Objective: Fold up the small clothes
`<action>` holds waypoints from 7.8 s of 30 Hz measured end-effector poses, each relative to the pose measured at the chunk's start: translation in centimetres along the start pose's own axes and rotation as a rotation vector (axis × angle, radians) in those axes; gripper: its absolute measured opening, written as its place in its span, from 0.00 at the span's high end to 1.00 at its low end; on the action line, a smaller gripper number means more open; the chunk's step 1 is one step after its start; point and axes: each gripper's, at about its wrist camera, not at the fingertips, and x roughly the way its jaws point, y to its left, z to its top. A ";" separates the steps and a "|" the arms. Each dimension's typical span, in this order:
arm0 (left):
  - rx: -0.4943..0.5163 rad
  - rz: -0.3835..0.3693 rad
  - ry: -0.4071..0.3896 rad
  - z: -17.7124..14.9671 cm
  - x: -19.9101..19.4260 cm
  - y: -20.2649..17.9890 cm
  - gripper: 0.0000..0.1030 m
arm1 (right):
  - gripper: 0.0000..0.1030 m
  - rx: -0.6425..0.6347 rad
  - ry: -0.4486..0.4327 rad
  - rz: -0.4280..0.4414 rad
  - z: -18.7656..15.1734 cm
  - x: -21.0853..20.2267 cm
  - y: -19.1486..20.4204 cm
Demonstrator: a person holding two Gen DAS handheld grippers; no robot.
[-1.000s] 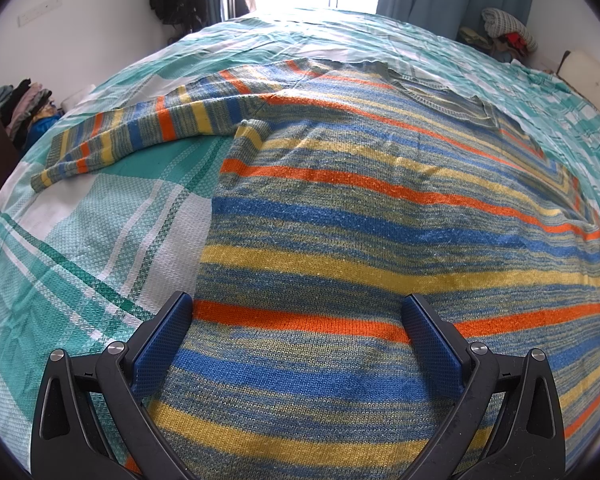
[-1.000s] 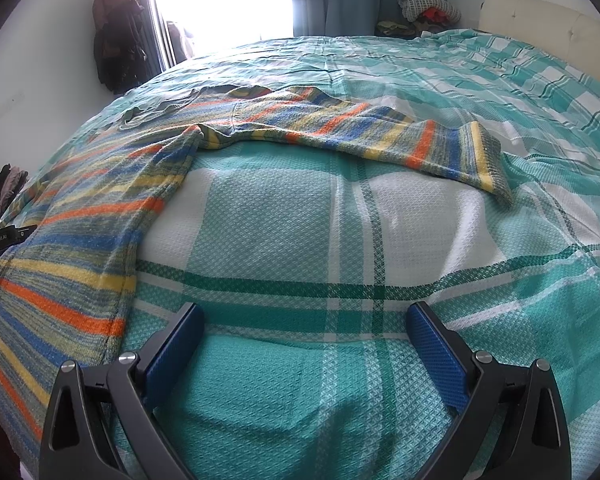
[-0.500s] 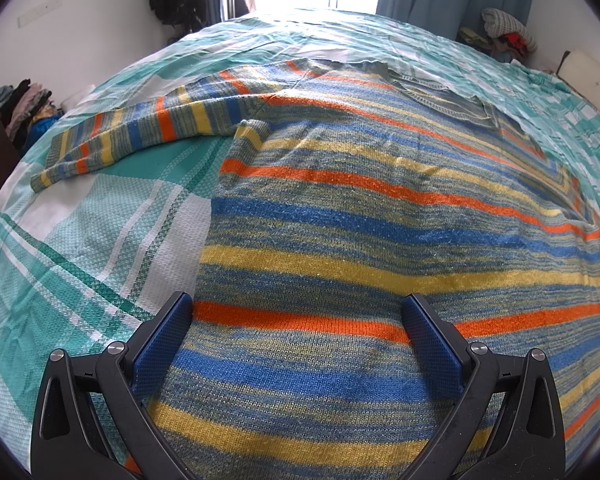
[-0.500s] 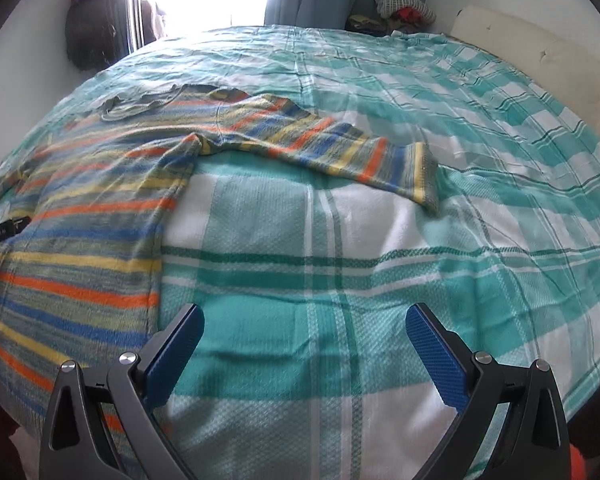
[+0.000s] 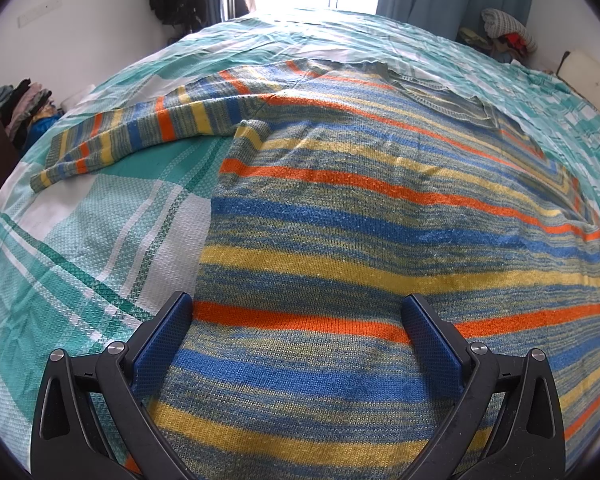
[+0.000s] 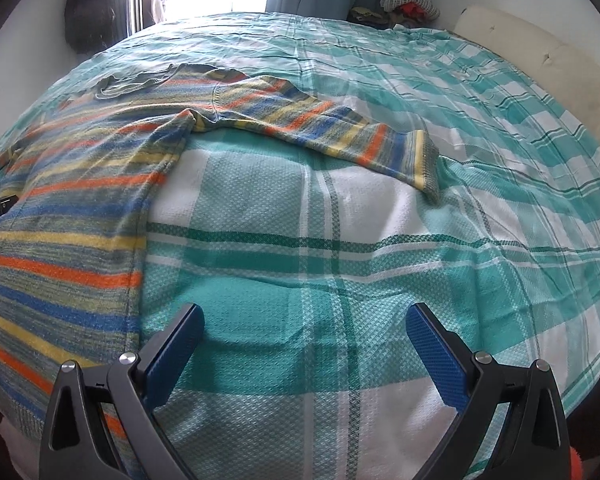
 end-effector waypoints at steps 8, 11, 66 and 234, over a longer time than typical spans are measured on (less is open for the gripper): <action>0.001 0.000 0.000 0.0 0.0 0.0 0.00 | 0.03 -0.004 -0.002 -0.009 0.0 0.0 0.0; 0.001 0.000 -0.002 0.1 0.0 0.0 0.00 | 0.03 -0.005 -0.001 -0.009 0.1 0.1 0.0; 0.007 -0.378 -0.084 -4.9 -8.2 1.2 0.01 | 0.90 0.032 -0.096 0.763 28.8 -1.8 8.5; -0.029 -0.400 0.015 -3.6 -5.2 5.8 0.08 | 0.71 0.352 0.161 0.665 17.5 9.5 16.6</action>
